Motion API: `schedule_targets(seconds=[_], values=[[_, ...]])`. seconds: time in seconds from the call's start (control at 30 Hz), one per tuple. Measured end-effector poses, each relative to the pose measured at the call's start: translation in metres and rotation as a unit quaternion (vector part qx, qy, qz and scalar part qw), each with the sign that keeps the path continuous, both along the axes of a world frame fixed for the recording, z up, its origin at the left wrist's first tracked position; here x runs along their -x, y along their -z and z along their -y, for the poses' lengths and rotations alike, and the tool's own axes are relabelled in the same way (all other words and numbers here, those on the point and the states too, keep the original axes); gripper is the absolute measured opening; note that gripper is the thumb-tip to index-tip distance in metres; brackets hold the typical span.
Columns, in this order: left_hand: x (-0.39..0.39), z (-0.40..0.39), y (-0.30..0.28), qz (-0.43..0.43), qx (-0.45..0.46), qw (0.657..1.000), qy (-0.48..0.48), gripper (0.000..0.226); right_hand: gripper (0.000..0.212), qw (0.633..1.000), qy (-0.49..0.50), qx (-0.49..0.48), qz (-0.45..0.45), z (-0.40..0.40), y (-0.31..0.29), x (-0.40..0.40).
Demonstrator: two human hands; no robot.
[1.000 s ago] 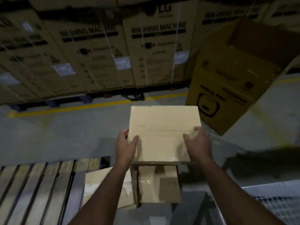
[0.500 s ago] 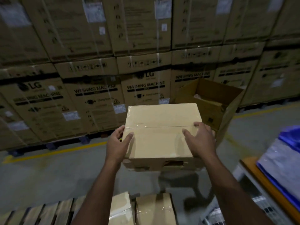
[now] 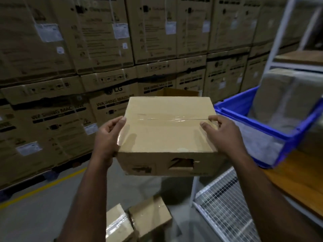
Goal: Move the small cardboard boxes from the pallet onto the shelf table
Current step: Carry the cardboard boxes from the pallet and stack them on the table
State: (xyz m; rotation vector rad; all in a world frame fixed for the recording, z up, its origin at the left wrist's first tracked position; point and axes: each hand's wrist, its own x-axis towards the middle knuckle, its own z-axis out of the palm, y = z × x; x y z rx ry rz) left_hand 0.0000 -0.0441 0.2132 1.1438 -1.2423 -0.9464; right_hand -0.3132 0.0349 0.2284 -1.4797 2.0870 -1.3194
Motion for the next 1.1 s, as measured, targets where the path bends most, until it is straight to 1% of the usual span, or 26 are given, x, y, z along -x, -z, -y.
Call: schedule_targets(seconds=[0.1, 0.13, 0.23, 0.3, 0.43, 0.47, 0.57, 0.67, 0.77, 0.8, 0.87, 0.93, 1.03, 1.1], values=[[0.024, -0.024, -0.011, -0.006, -0.012, 0.999, 0.036, 0.042, 0.044, 0.999, 0.042, 0.003, 0.022, -0.044, -0.003, 0.030], [0.035, -0.033, -0.013, -0.009, -0.020, 0.998, 0.061, 0.047, 0.044, 0.998, 0.061, -0.001, 0.021, -0.059, -0.003, 0.041], [0.073, -0.061, -0.017, -0.011, -0.042, 0.991, 0.129, 0.074, 0.043, 0.993, 0.113, -0.007, 0.024, -0.104, -0.005, 0.075], [0.102, -0.080, -0.019, -0.007, -0.042, 0.987, 0.157, 0.078, 0.041, 0.990, 0.141, -0.007, 0.029, -0.135, -0.004, 0.099], [0.167, -0.120, -0.021, 0.017, -0.043, 0.979, 0.200, 0.073, 0.037, 0.981, 0.187, 0.000, 0.052, -0.200, -0.002, 0.145], [0.183, -0.131, -0.021, 0.024, -0.046, 0.976, 0.213, 0.067, 0.038, 0.978, 0.200, -0.001, 0.054, -0.217, -0.002, 0.156], [0.234, -0.165, -0.019, 0.043, -0.038, 0.963, 0.263, 0.040, 0.040, 0.969, 0.241, 0.000, 0.050, -0.264, 0.001, 0.188], [0.280, -0.199, -0.013, 0.052, -0.024, 0.947, 0.315, 0.040, 0.042, 0.962, 0.271, 0.004, 0.044, -0.304, 0.005, 0.220], [0.320, -0.214, 0.003, 0.057, -0.004, 0.934, 0.354, 0.051, 0.045, 0.958, 0.283, 0.013, 0.041, -0.337, 0.011, 0.249], [0.326, -0.214, 0.008, 0.065, -0.005, 0.931, 0.360, 0.062, 0.046, 0.958, 0.284, 0.011, 0.038, -0.340, 0.014, 0.253], [0.362, -0.223, 0.020, 0.098, -0.014, 0.917, 0.386, 0.084, 0.047, 0.952, 0.302, 0.010, 0.046, -0.366, 0.020, 0.277], [0.376, -0.223, 0.025, 0.100, -0.014, 0.915, 0.390, 0.091, 0.049, 0.953, 0.298, -0.001, 0.052, -0.372, 0.027, 0.285], [0.413, -0.222, 0.032, 0.114, -0.014, 0.911, 0.396, 0.107, 0.053, 0.948, 0.311, -0.017, 0.061, -0.384, 0.035, 0.306], [0.435, -0.219, 0.034, 0.125, -0.003, 0.904, 0.409, 0.111, 0.055, 0.944, 0.325, -0.030, 0.054, -0.385, 0.042, 0.318]])
